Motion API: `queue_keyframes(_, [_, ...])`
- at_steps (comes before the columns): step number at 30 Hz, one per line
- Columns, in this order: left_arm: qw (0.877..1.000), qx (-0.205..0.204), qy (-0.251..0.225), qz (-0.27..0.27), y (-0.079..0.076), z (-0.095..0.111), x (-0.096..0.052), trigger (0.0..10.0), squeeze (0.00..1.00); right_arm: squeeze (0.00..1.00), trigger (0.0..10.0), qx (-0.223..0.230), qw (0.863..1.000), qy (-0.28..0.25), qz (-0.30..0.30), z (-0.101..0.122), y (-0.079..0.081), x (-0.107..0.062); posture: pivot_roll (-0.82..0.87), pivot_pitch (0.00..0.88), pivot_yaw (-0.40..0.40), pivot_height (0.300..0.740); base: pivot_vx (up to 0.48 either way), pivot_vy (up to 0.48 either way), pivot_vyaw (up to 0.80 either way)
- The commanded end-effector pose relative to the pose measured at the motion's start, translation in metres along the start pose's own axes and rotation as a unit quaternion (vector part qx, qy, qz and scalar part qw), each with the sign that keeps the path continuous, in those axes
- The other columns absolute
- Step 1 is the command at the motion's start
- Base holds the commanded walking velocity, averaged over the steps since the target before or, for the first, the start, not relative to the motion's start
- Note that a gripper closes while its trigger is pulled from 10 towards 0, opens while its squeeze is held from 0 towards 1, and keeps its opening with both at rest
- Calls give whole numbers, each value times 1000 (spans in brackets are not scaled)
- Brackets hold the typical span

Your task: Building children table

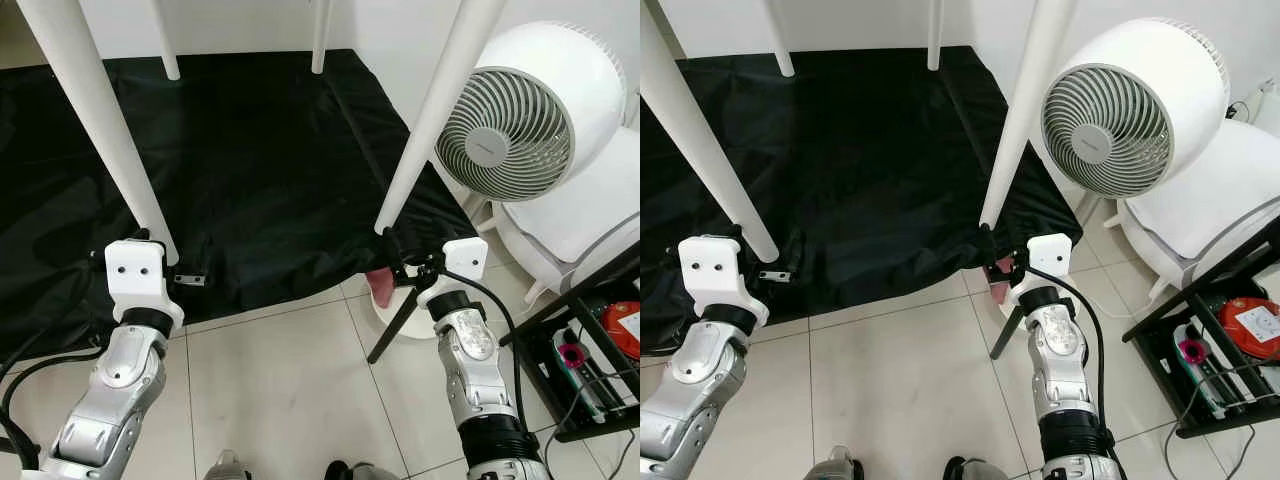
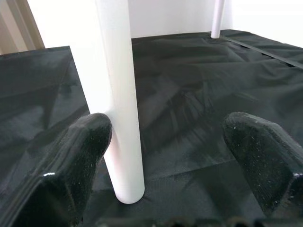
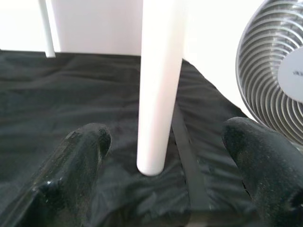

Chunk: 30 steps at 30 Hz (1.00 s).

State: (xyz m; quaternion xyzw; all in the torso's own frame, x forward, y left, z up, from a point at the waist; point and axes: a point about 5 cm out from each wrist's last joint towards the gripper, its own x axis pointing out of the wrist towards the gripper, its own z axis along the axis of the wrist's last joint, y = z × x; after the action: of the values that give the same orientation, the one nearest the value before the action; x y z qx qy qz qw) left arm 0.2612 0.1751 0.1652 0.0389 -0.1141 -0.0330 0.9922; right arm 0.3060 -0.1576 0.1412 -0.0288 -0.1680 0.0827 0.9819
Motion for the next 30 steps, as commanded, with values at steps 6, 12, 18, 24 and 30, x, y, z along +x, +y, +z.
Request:
queue_keyframes(6, [988, 89, 39, -122, -20, -43, -30, 10000, 0, 0, 10000, -52, 995, 79, 45, -39, 4, -43, 186, 137, -50, 740, 0, 0, 0])
queue_keyframes(12, [976, 107, 72, -174, -27, -71, -49, 10000, 0, 0, 10000, -62, 984, 132, 98, -61, 5, -77, 172, 125, -37, 740, 0, 0, 0])
queue_keyframes(18, [972, 119, 89, -183, -26, -92, -62, 10000, 0, 0, 10000, -84, 973, 181, 116, -81, 4, -98, 166, 109, -33, 740, 0, 0, 0])
queue_keyframes(24, [944, 107, 246, -192, -28, -161, -87, 10000, 0, 0, 10000, -51, 937, 340, 55, -129, -4, -140, 165, 74, -16, 740, 0, 0, 0])
queue_keyframes(30, [903, 136, 377, -156, -28, -198, -104, 10000, 0, 0, 10000, -51, 887, 458, 31, -153, 0, -173, 151, 55, -4, 740, 0, 0, 0])
